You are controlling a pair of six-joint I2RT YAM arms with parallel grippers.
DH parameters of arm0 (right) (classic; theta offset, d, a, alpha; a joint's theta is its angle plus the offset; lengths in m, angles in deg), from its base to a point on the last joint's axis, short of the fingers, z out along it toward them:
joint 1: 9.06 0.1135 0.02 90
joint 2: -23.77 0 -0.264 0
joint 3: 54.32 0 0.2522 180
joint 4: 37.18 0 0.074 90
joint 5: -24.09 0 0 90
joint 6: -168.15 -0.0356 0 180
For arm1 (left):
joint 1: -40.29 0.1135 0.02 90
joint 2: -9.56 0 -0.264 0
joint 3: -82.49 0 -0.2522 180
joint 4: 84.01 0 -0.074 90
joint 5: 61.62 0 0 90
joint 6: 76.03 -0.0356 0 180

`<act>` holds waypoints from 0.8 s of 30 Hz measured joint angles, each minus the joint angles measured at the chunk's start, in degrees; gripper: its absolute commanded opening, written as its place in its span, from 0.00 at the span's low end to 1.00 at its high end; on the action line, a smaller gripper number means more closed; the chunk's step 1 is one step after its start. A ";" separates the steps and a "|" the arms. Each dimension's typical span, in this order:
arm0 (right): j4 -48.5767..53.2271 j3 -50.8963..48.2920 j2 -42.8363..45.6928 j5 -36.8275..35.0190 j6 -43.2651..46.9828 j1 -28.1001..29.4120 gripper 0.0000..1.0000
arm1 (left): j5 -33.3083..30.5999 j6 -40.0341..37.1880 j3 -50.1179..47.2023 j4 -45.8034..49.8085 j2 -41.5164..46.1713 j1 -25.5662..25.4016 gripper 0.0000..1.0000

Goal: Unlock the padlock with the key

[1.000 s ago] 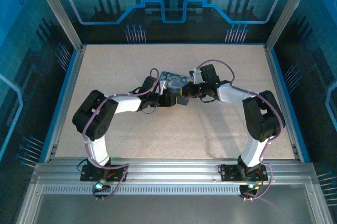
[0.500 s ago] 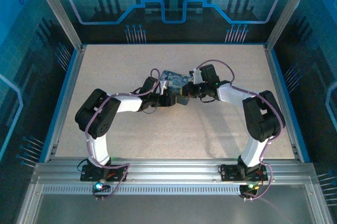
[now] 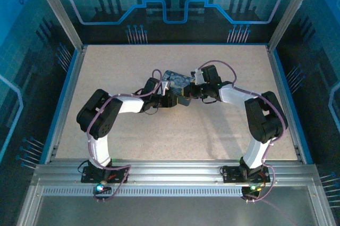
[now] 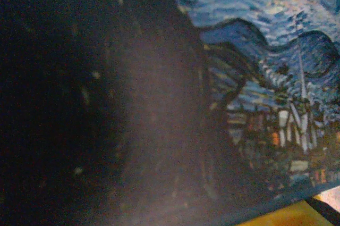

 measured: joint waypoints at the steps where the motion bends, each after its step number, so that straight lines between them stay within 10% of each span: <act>1: 0.00 0.00 -0.02 0.02 0.00 0.00 0.00 | -0.02 0.00 0.00 0.00 0.00 -0.11 0.45; 24: -0.15 0.00 0.00 -0.22 -0.02 0.22 0.00 | -0.07 1.03 0.37 0.07 -0.11 -1.01 0.34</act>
